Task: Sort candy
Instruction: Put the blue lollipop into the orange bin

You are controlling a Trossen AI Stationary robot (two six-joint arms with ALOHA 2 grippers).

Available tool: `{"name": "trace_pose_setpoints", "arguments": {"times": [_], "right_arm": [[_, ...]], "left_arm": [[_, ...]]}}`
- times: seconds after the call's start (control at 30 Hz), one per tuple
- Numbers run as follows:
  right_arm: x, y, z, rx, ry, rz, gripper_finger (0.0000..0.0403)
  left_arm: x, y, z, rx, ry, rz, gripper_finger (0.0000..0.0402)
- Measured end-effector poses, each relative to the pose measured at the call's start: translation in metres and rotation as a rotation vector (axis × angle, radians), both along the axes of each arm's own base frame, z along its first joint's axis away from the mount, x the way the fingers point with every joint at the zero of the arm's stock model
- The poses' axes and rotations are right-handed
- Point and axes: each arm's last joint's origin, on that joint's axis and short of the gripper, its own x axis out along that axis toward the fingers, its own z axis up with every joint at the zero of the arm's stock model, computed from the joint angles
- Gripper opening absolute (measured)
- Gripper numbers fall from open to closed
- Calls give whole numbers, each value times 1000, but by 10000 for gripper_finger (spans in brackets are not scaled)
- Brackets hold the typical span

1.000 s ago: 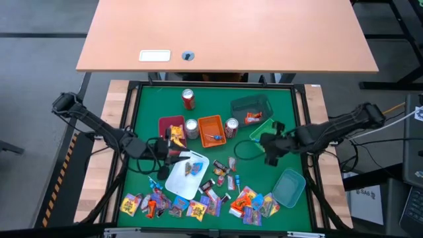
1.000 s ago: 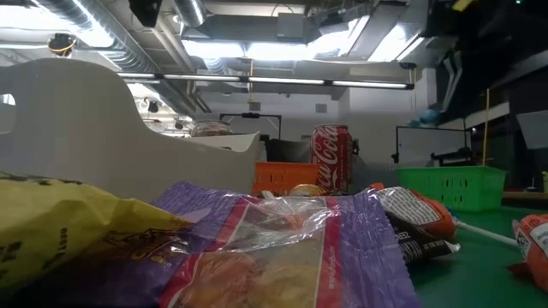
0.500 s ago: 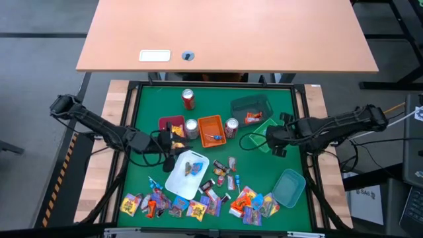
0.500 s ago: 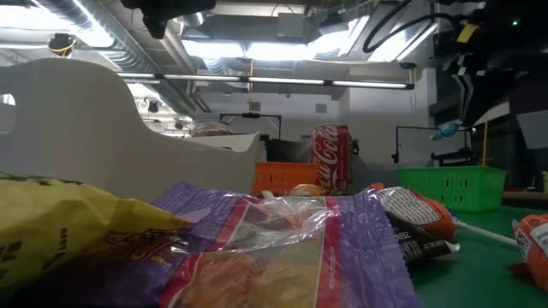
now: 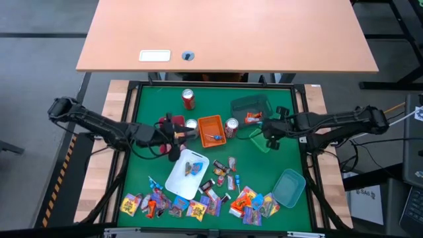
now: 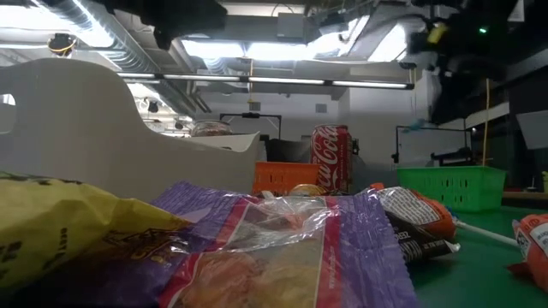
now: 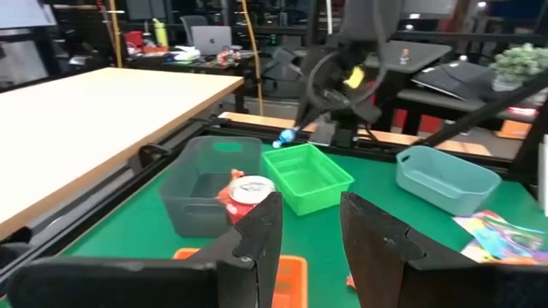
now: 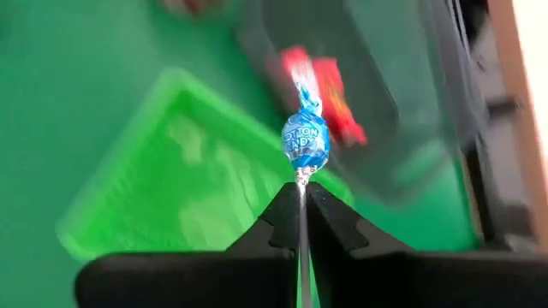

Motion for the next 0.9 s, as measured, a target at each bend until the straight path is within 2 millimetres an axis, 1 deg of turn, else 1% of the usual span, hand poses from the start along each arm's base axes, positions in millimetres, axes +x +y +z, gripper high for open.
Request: {"name": "trace_pose_setpoints", "arguments": {"times": [0.2,0.3,0.43,0.57,0.7,0.77,0.9], "right_arm": [[33,6,17,115,-355,136,12],[49,8,27,122,-521,188,12],[70,10,31,95,-670,225,12],[93,12,23,78,-737,246,12],[112,13,7,67,-744,259,12],[120,14,-3,67,-734,258,12],[129,14,-21,44,-673,234,12]], "left_arm": [[1,9,0,0,0,41,108],[2,11,0,-5,-2,48,108],[1,7,0,-9,-1,16,108],[0,-7,0,-23,2,-109,108],[-4,-24,-2,-83,11,-238,108],[-7,-33,-6,-137,51,-290,108],[-17,-48,-19,-282,180,-350,108]]}}
